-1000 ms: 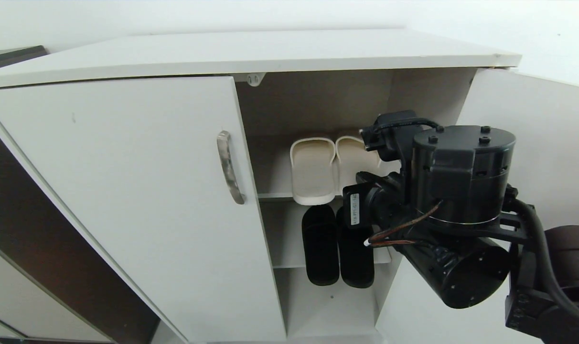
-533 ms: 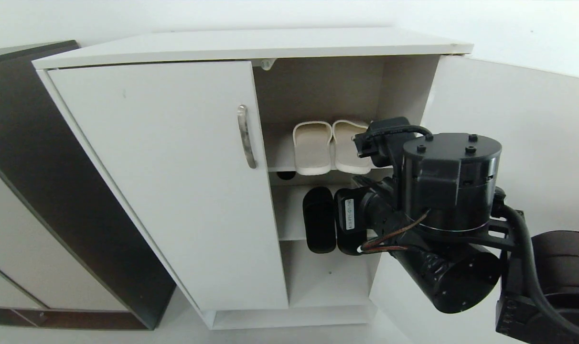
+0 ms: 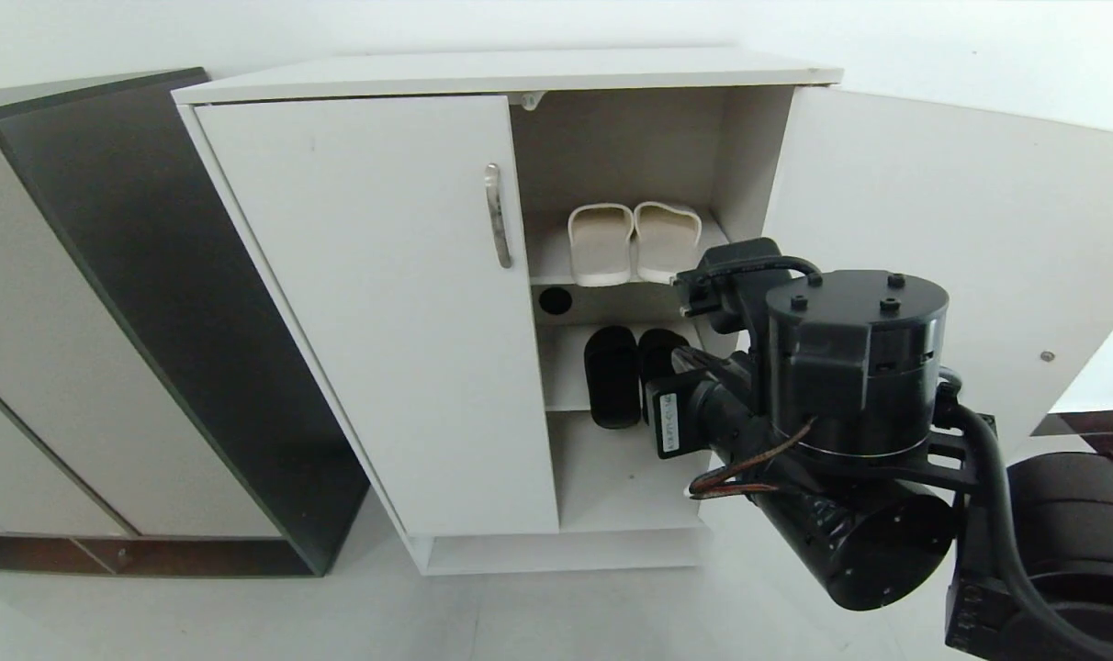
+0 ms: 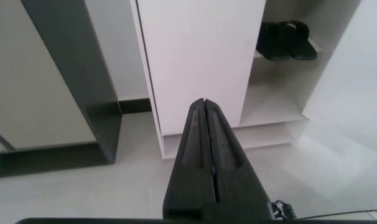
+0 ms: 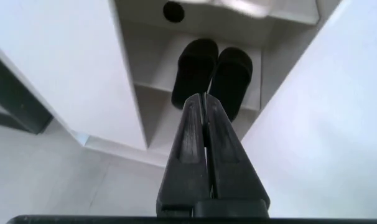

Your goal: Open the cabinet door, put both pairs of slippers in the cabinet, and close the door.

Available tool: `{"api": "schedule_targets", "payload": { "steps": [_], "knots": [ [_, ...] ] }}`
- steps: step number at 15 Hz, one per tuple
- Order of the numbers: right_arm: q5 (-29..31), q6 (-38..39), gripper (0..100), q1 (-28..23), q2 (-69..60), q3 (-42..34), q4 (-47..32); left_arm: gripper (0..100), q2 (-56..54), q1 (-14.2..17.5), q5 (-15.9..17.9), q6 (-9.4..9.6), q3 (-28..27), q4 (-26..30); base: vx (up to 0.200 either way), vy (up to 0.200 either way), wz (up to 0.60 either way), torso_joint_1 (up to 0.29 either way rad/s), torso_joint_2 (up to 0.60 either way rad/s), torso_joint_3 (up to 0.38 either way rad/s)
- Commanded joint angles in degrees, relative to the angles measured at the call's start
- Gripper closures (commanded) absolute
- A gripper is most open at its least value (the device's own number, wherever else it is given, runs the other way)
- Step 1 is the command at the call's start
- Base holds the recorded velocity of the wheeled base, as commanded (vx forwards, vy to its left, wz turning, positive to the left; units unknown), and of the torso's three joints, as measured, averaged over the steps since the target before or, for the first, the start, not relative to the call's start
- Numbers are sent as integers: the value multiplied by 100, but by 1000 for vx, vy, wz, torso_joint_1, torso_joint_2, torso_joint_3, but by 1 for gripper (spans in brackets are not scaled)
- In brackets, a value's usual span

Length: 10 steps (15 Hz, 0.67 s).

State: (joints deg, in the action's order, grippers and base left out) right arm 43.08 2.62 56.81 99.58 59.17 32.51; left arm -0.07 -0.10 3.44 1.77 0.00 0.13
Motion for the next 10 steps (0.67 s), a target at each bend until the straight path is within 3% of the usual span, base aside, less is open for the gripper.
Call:
{"api": "schedule_targets", "payload": {
  "steps": [1,7,10],
  "knots": [
    [7,-7,100,-12,17,-37,18,100,7,1,-1,-1,0,4,-200,0,0,2,2,2],
    [16,-42,100,-73,61,-55,18,100,7,1,-1,-1,0,4,-200,0,0,2,5,2],
    [16,-25,100,-126,114,-90,71,100,7,1,-1,-1,0,4,0,0,0,0,0,0]
  ]
}}
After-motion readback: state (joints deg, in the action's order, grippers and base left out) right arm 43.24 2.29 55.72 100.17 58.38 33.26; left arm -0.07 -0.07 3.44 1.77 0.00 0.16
